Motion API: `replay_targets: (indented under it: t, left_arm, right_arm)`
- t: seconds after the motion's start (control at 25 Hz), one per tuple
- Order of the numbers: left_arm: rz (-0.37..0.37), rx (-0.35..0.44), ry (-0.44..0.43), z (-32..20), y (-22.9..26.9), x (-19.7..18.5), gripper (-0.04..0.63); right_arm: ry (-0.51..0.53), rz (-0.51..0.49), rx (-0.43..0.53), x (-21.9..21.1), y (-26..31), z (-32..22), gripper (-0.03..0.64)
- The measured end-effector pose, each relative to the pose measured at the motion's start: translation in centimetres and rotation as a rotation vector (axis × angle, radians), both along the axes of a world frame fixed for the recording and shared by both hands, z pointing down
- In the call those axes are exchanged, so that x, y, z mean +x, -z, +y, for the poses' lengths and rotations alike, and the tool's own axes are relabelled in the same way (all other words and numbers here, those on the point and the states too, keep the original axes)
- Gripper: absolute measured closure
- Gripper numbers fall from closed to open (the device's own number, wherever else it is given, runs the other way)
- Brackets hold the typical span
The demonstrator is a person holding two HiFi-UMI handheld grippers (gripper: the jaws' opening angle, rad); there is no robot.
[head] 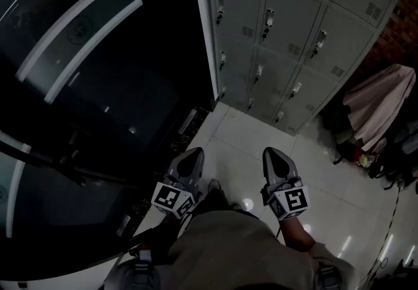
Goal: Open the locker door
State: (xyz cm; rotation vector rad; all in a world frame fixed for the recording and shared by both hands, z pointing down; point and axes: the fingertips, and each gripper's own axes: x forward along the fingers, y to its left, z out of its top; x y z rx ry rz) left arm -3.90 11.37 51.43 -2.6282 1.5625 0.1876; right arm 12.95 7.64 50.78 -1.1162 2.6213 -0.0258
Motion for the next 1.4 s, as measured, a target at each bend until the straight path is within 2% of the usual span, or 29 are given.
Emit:
replay_targets:
  t: [0.16,0.4,0.44,0.6,0.76,0.88,1.08,1.28,1.4]
  left_arm:
    - [0.006,-0.010,0.003,-2.3,-1.0,-1.4,0.592]
    - [0.028,-0.011,-0.019,-8.4,-1.6,-4.3,0.592]
    - [0.027,-0.007,-0.019,-9.8,-1.3,-4.7,0.592]
    - [0.024,0.011,-0.016,-16.9,1.0,-6.3,0.592]
    - [0.028,0.010,-0.033,-24.0,2.6,-8.5,0.591]
    - [0.027,0.000,-0.047,-28.4,2.4,-10.2,0.591]
    - [0.032,-0.018,-0.050,-33.2,2.6,-13.1,0.591]
    - [0.041,-0.034,-0.033,-36.9,1.2,-16.3,0.591]
    - [0.049,-0.049,-0.020,-38.5,0.3,-17.7,0.591]
  right_arm:
    - [0.008,0.094,-0.114,-1.4,-2.0,-1.8,0.615]
    - [-0.028,0.027,-0.020,-3.4,-1.2,-7.7,0.615]
    - [-0.033,0.026,-0.025,-3.8,-1.1,-9.0,0.615]
    - [-0.027,0.097,-0.142,-5.7,-1.0,-15.1,0.615]
    - [-0.037,0.020,-0.050,-8.1,2.0,-22.3,0.615]
    - [-0.043,0.051,-0.097,-10.0,1.5,-26.4,0.615]
    - [-0.054,0.065,-0.106,-13.0,1.5,-31.2,0.615]
    - [-0.055,0.031,-0.086,-16.3,1.2,-35.4,0.615]
    - [-0.027,0.090,-0.149,-18.2,-0.2,-36.6,0.615]
